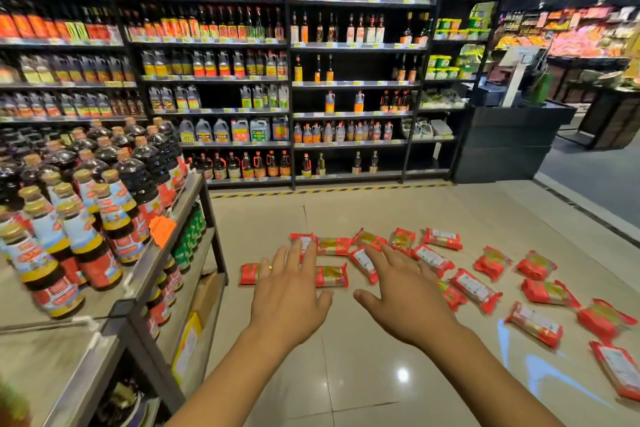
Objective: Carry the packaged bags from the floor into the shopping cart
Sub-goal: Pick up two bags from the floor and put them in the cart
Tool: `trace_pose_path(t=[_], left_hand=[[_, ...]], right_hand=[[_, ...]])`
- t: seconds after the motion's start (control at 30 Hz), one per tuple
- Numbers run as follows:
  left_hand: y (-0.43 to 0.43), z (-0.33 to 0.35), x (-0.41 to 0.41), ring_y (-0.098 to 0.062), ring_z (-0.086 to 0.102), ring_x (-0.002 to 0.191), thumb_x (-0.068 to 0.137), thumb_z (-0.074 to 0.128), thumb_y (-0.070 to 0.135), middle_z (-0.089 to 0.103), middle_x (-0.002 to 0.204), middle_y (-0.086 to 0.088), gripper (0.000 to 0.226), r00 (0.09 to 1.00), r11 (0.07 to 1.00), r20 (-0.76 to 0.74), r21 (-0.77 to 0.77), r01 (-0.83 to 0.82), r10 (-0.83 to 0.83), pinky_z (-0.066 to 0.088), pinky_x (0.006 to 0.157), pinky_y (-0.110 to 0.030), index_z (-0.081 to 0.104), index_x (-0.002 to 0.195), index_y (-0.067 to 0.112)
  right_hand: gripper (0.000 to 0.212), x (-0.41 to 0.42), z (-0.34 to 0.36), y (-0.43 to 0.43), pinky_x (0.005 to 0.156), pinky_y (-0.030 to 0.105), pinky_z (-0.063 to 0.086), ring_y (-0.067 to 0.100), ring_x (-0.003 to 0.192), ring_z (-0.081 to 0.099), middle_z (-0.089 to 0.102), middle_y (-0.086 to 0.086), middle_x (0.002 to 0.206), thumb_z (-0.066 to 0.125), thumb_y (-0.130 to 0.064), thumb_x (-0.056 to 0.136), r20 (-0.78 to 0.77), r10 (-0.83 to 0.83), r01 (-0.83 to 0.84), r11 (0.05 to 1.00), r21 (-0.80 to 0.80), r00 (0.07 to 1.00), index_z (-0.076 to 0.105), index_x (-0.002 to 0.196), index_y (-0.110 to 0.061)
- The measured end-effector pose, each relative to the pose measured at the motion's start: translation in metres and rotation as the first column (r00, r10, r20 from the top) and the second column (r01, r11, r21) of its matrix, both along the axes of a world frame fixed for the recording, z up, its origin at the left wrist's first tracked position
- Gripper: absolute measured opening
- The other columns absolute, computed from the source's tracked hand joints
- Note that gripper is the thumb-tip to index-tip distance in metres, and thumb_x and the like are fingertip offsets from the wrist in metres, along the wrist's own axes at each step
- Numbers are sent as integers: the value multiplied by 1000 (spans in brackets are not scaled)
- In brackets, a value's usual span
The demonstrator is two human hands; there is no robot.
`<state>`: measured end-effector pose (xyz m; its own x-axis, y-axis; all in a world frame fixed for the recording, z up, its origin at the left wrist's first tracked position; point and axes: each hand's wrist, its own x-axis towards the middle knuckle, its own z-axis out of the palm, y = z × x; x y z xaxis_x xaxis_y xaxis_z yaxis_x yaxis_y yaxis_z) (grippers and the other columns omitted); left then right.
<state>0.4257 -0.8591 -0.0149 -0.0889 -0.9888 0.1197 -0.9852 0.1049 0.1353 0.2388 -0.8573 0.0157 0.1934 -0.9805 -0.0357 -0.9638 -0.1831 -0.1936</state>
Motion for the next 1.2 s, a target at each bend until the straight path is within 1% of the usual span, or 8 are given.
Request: trace_pose_path(t=[0.2, 0.27, 0.33, 0.4, 0.53, 0.77, 1.0, 1.2], left_hand=[[-74, 3, 4, -25, 11, 155, 101, 41, 56, 10, 170, -3, 79, 999, 999, 27, -6, -35, 35, 10, 126, -46, 6, 163, 22], [-105, 5, 4, -24, 12, 155, 100, 42, 56, 10, 170, -2, 79, 998, 998, 30, -8, -58, 58, 10, 126, -45, 7, 163, 23], [-137, 8, 5, -24, 12, 155, 100, 42, 57, 11, 171, -3, 80, 996, 997, 55, -8, -74, 75, 10, 126, -45, 7, 163, 22], [-169, 11, 5, -25, 11, 156, 100, 41, 58, 10, 171, -4, 81, 993, 996, 73, 6, -90, 89, 10, 126, -46, 6, 163, 22], [-227, 15, 1, -27, 13, 156, 100, 40, 60, 10, 171, -5, 82, 985, 992, 121, -8, -127, 127, 14, 125, -47, 5, 163, 21], [-301, 16, 3, -27, 11, 157, 100, 41, 59, 11, 171, -5, 82, 984, 988, 95, -9, -151, 152, 15, 125, -48, 6, 163, 21], [-387, 0, 25, -27, 6, 158, 100, 40, 59, 6, 172, -5, 83, 980, 981, 78, 53, -186, 182, 9, 127, -49, 2, 164, 22], [-484, -28, 50, -29, 13, 156, 100, 41, 60, 10, 171, -5, 82, 980, 981, 77, 53, -186, 182, 12, 126, -49, 5, 163, 21]], right_hand=[[75, 2, -13, -91, 126, 48, 13, 22, 156, 15, 15, 0, 170, 45, -59, 99, 44, 46, -46, 999, -4, 998, 14, 161, -30], [76, 2, -14, -127, 126, 49, 11, 22, 156, 13, 14, 1, 170, 45, -59, 99, 62, 61, -61, 998, -1, 996, 14, 161, -30], [76, 3, -11, -163, 126, 50, 10, 22, 156, 12, 13, 2, 170, 46, -58, 99, 75, 76, -77, 997, 5, 994, 13, 162, -30], [76, 2, -7, -196, 126, 50, 12, 23, 156, 13, 13, 3, 170, 46, -58, 100, 78, 96, -97, 995, 4, 992, 13, 162, -29], [76, -4, -6, -260, 125, 51, 13, 22, 156, 15, 13, 3, 170, 46, -59, 99, 87, 120, -121, 993, 7, 989, 13, 162, -30], [77, 0, -6, -342, 126, 48, 13, 22, 156, 15, 13, 1, 170, 47, -58, 100, 92, 158, -162, 986, 39, 983, 12, 162, -30], [76, 16, -20, -430, 125, 49, 13, 23, 156, 14, 13, 3, 170, 47, -58, 100, 67, 176, -180, 982, 50, 982, 13, 162, -30], [78, 45, -40, -527, 125, 48, 14, 24, 155, 16, 15, 3, 170, 47, -60, 99, 12, 176, -177, 982, 60, 984, 13, 162, -29]])
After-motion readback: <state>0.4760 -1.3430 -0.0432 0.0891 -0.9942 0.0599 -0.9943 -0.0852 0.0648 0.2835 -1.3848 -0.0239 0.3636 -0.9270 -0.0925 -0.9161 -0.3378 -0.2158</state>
